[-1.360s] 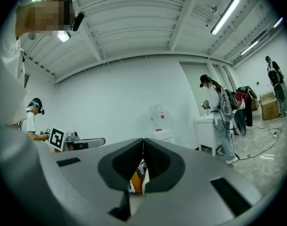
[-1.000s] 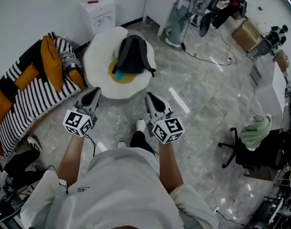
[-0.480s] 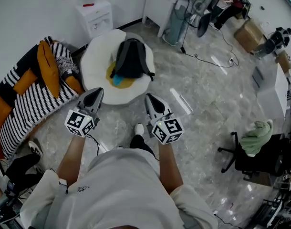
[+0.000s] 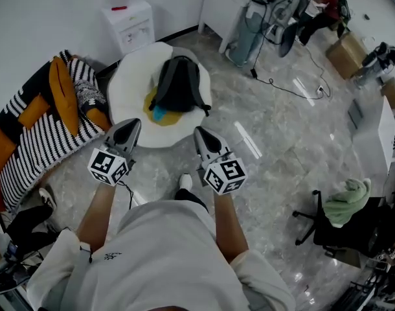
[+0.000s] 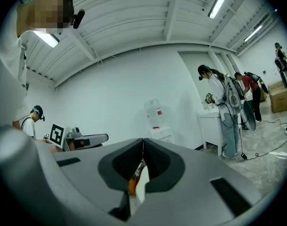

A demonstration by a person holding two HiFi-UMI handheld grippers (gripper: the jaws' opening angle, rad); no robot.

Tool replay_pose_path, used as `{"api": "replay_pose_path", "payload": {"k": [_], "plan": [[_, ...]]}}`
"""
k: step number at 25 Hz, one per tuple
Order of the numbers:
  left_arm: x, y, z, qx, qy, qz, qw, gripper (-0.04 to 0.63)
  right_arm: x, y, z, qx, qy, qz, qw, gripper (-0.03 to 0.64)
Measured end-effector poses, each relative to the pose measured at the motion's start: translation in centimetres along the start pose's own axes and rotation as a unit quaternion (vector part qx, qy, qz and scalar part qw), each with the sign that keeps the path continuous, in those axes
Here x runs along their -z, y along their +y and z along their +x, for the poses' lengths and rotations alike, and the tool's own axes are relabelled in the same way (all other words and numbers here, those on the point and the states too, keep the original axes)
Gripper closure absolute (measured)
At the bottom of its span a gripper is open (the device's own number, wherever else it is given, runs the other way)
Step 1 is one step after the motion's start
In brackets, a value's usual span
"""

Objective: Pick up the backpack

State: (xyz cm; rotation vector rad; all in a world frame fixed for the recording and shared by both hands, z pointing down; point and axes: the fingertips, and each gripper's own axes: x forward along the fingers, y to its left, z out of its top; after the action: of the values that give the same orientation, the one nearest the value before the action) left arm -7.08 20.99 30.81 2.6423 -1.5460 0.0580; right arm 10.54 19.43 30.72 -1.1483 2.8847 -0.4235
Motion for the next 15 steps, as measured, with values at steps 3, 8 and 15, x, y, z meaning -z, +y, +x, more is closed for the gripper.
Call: {"api": "replay_pose_path", "payload": {"k": [3,8,15], "plan": [[-0.1,0.2,1.7,-0.008,0.002,0.0,1.0,0.592,-0.2,-1.8,0.7,-0.006,0.006,-0.004,1.0,0.609],[-0.1,0.9,4.5,-0.025,0.005,-0.003,0.9997,0.592,-0.5,-4.9,1.9,-0.013,0.016,-0.013,1.0,0.61],[-0.1,0.7,8.3,-0.036,0.011,0.0,0.9993,0.592,-0.6,-9.2,2.7,-0.02,0.022,-0.006,1.0,0.611]]}}
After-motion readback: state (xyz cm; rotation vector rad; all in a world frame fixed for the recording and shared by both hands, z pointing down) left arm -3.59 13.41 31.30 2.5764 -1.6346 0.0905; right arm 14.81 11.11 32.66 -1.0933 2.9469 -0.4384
